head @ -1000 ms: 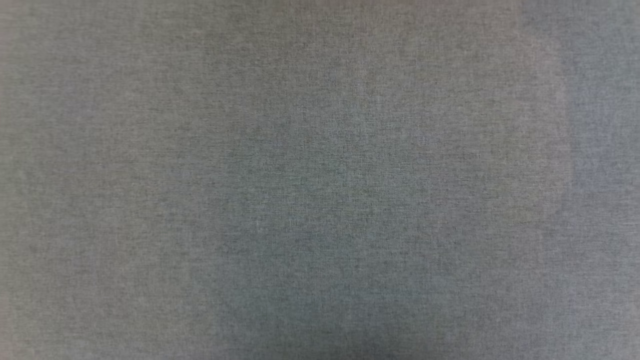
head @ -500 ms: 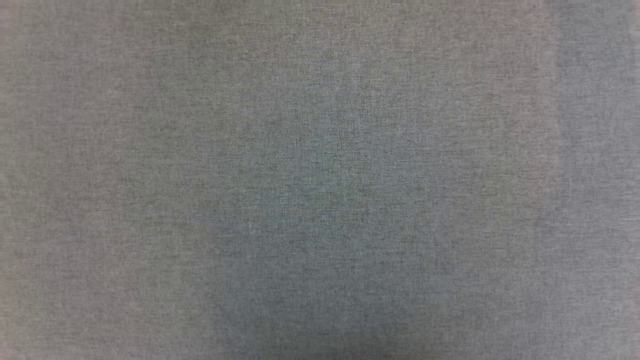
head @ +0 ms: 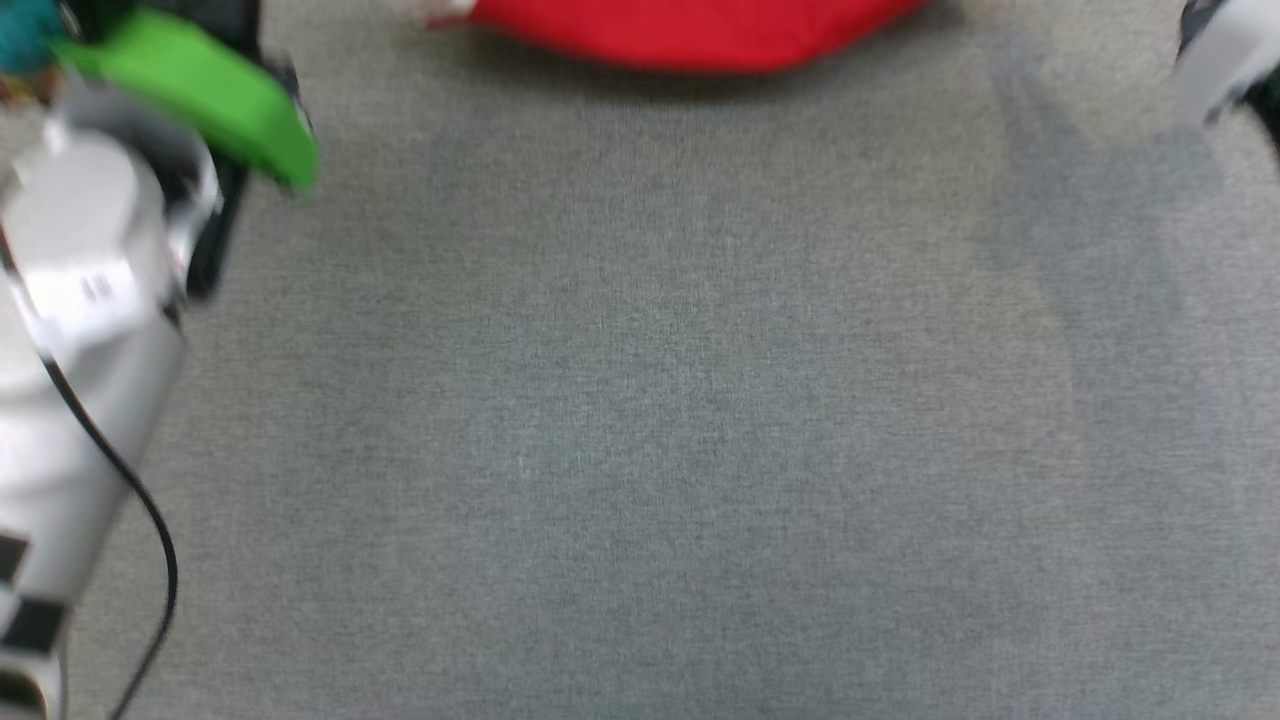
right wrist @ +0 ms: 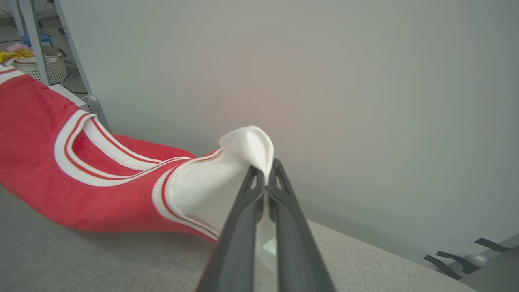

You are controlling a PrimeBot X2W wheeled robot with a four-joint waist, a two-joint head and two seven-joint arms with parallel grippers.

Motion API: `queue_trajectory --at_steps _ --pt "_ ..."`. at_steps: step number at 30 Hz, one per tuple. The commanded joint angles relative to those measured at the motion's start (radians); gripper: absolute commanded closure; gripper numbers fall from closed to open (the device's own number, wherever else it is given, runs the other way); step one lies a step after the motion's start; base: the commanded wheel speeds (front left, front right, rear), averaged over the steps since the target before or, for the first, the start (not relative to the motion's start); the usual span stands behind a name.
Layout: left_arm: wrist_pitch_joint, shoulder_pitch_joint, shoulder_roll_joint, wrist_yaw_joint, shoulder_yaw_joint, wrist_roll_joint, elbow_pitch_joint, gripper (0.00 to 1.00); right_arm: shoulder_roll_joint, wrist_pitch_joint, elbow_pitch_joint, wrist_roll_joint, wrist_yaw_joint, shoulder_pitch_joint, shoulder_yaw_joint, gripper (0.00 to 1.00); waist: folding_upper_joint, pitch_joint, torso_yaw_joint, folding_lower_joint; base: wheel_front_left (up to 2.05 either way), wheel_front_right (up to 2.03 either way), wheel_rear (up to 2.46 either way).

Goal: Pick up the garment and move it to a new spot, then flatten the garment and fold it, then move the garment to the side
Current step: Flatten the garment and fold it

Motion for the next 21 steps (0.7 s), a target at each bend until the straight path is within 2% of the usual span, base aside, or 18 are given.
queue_trajectory --at_steps 1,7,12,21 --pt "-0.005 0.085 0.014 0.021 0.01 -0.008 -0.034 1.0 -0.015 -0.01 -0.025 0.017 -0.001 0.062 0.012 1.0 0.0 -0.089 0.0 0.0001 0.0 0.0 0.0" --pt "-0.006 0.383 0.031 0.076 0.025 -0.039 -0.148 1.0 -0.057 -0.011 -0.094 0.054 -0.001 0.301 0.028 1.0 0.0 -0.183 0.009 0.0001 0.0 0.0 0.0" --pt "-0.006 0.583 0.041 0.112 0.012 -0.046 -0.185 1.0 -0.07 -0.01 -0.121 0.077 -0.001 0.5 0.016 1.0 0.0 -0.249 0.016 0.0001 0.0 0.0 0.0" --pt "-0.006 0.867 0.041 0.173 0.046 -0.093 -0.224 1.0 -0.073 -0.019 -0.145 0.106 -0.001 0.84 -0.086 1.0 0.0 -0.353 0.014 0.0001 0.0 0.0 0.0"
